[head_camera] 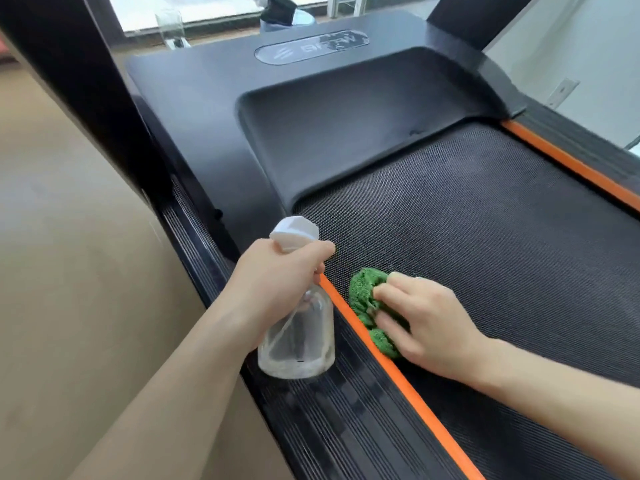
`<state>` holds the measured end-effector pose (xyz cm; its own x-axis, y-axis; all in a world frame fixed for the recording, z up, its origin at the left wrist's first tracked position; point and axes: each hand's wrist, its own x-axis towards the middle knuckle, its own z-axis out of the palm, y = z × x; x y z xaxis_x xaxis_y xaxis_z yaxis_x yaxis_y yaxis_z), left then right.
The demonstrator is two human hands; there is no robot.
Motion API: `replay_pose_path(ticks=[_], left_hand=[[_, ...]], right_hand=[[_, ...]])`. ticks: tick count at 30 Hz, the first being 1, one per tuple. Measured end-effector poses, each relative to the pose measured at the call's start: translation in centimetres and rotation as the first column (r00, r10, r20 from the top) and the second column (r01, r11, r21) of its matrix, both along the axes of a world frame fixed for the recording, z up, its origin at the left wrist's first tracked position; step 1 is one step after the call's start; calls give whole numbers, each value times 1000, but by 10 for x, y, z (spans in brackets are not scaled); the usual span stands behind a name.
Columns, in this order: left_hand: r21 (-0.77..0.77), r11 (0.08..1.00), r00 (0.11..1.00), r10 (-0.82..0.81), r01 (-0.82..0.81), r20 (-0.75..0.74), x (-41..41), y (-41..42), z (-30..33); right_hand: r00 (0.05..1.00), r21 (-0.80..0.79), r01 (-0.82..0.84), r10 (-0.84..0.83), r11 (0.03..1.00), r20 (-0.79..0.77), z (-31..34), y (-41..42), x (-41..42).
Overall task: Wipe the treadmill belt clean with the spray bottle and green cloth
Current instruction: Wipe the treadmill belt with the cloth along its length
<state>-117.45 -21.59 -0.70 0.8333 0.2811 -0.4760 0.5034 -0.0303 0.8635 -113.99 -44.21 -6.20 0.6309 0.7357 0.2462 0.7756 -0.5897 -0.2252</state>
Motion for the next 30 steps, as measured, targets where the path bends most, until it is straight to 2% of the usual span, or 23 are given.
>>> replay_pose_path(ticks=[2, 3, 4, 5, 6, 8, 9, 10, 11, 12, 14, 15, 17, 19, 20, 22, 24, 25, 26, 27, 28, 30], left_hand=[[-26, 1000, 1000, 13, -13, 1, 1, -4, 2], [-33, 999, 1000, 17, -17, 2, 2, -6, 2], [-31, 999, 1000, 18, -17, 4, 3, -7, 2], [-26, 999, 1000, 19, -19, 4, 3, -7, 1], [-29, 999, 1000, 22, -22, 5, 2, -6, 1], [-52, 998, 1000, 27, -27, 2, 3, -3, -1], [-59, 998, 1000, 26, -26, 1, 2, -2, -1], [-61, 998, 1000, 22, -22, 0, 4, -2, -2], [-60, 998, 1000, 20, -20, -2, 6, -3, -2], [-61, 998, 1000, 19, -19, -5, 7, -4, -2], [-63, 998, 1000, 25, -24, 15, 11, -4, -1], [-57, 998, 999, 27, -26, 23, 12, -3, 0], [-45, 999, 999, 22, -20, 24, 15, -3, 1], [-77, 996, 999, 37, -35, 27, 14, -2, 1], [-88, 995, 999, 44, -41, 30, 14, -1, 1], [-83, 995, 998, 57, -53, 35, 12, 1, 0], [-89, 995, 998, 49, -45, 43, 12, 1, 0], [-100, 994, 998, 42, -38, 42, 13, 1, 0], [-113, 993, 999, 38, -34, 39, 13, 0, 1], [-120, 992, 999, 33, -29, 37, 15, -1, 0], [-117, 993, 999, 26, -22, 34, 17, -1, 0], [-97, 995, 999, 24, -20, 46, 22, -1, 1]], right_hand=[[991, -83, -101, 108, 991, 83, 2, 3, 26], [984, -125, -88, 106, 988, 146, 2, 9, 51], [979, -124, -1, 27, 992, 204, 0, 16, 81], [962, -83, 155, -132, 984, 238, -1, 24, 111], [913, -47, 355, -335, 934, 232, -3, 30, 140], [711, 3, 701, -699, 713, 78, -7, 42, 174], [636, -2, 771, -771, 637, 35, -11, 51, 176], [622, -6, 783, -783, 622, 20, -12, 61, 173], [662, -2, 749, -749, 662, 19, -11, 69, 161], [741, 6, 671, -671, 741, 17, -11, 73, 141], [909, 38, 414, -416, 909, 42, -10, 76, 87], [949, 41, 310, -312, 950, 39, -8, 72, 57], [990, 40, 140, -141, 989, 12, -6, 59, 31], [998, -16, 30, -29, 999, 47, -4, 50, 48], [994, -38, 53, -49, 998, 98, -3, 49, 70], [936, -31, 312, -302, 950, 182, -4, 49, 127], [768, -58, 638, -629, 768, 121, -4, 47, 177], [686, -63, 727, -725, 683, 62, -5, 47, 191], [645, -65, 763, -764, 643, 24, -6, 52, 195], [646, -64, 761, -763, 645, 0, -6, 60, 189], [687, -58, 725, -727, 686, -9, -5, 69, 174], [849, -16, 529, -529, 849, -6, -7, 76, 124]])
